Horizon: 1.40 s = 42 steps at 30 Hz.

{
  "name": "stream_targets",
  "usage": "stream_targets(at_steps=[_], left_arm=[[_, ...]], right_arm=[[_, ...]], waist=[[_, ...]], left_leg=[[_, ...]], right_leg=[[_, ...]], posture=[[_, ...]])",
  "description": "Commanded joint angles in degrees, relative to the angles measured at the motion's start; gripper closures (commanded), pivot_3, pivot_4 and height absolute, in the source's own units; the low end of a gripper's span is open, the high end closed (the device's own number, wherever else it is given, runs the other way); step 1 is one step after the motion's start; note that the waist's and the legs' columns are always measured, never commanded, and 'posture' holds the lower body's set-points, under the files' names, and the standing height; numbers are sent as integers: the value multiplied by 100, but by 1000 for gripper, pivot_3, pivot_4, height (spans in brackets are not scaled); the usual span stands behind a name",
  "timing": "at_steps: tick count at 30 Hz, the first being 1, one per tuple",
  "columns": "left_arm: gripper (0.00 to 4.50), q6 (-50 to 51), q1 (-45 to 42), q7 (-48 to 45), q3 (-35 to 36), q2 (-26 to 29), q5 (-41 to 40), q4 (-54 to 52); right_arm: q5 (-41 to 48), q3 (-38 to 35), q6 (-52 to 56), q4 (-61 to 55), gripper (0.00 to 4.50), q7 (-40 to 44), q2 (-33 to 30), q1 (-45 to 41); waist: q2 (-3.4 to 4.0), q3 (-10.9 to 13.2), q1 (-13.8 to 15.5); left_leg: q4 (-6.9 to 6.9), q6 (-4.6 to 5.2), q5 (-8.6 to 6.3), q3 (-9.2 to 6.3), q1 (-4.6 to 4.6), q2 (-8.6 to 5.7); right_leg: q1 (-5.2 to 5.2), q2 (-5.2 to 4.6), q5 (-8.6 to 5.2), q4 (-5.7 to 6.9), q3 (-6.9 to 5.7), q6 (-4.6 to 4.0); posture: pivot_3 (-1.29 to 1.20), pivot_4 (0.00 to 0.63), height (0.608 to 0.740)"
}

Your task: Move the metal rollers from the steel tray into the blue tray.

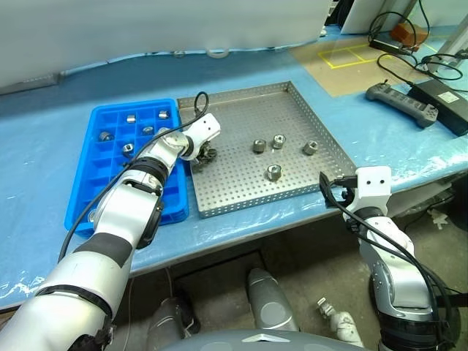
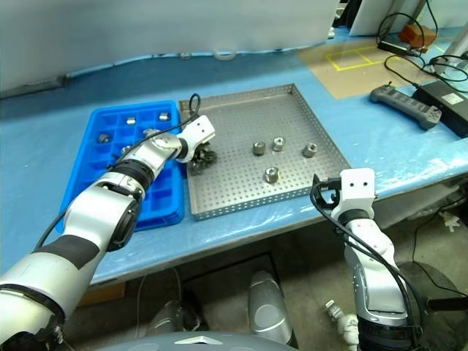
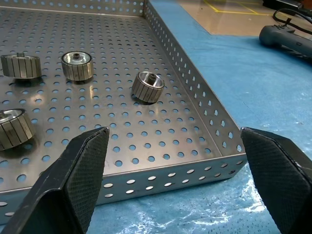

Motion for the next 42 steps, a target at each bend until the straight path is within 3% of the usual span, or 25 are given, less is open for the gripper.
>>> stream_targets(at_steps=[1,5,11,15,18,24,29,31,36,42], left_arm=[[3159,189,-98,-14,47,-26,-25,39],[3159,599,-242,7,677,-140,-652,-17],[3159,-68,-439,1108,1369,-277,-1194,-384],[3159,-319,-437,2011,1912,-314,-1664,-938],[3159,-587,-49,3044,1942,-176,-1469,-1638],[3159,7,1542,3558,1705,-44,-1220,-3699],[3159,699,2218,3579,1695,150,-1213,-4626],[3159,847,2306,3509,1665,199,-1245,-4671],[3159,893,2260,3094,1602,225,-1416,-4252],[3159,1129,2225,2751,1542,201,-1561,-4097]], right_arm=[[-130,-19,-147,-124,0,-21,-39,25],[-142,39,-198,-24,0,49,-25,-42],[-98,431,-383,567,0,290,55,-616],[-161,720,-681,1260,0,561,-5,-1149],[-258,944,-892,1692,0,793,-99,-1466],[-463,1319,-1319,2423,0,993,-18,-1900],[-474,1349,-1425,2469,0,1052,88,-1826],[-475,1332,-1447,2481,0,1065,83,-1802],[-487,1314,-1436,2483,0,1075,84,-1814],[-490,1307,-1418,2409,0,1033,123,-1713]], waist=[[0,0,4],[-1,1,38],[2,11,199],[4,13,546],[4,13,836],[13,10,1616],[16,13,2310],[16,13,2445],[14,13,2514],[10,12,2477]], left_leg=[[0,0,0,0,0,0],[0,0,0,0,0,-1],[1,2,1,0,-40,-1],[7,25,15,0,-50,2],[13,29,17,3,-52,4],[36,15,27,10,-36,50],[38,-29,55,15,-44,105],[18,-66,70,17,-35,105],[-110,-128,119,83,51,100],[-200,-220,190,104,41,135]], right_leg=[[1,0,0,0,-1,0],[1,-1,0,0,-1,0],[-48,0,9,6,2,-15],[-57,0,12,15,2,-21],[-69,-1,10,40,5,-29],[-76,21,-9,111,25,-68],[-99,98,8,122,58,-130],[-103,110,8,126,75,-133],[-97,110,13,109,142,-138],[-181,145,75,106,173,-129]], posture=[[-497,150,740],[-473,150,740],[-344,150,740],[-218,150,740],[-172,150,740],[-139,150,740],[-120,150,740],[-118,150,740],[-123,150,740],[-128,150,740]])
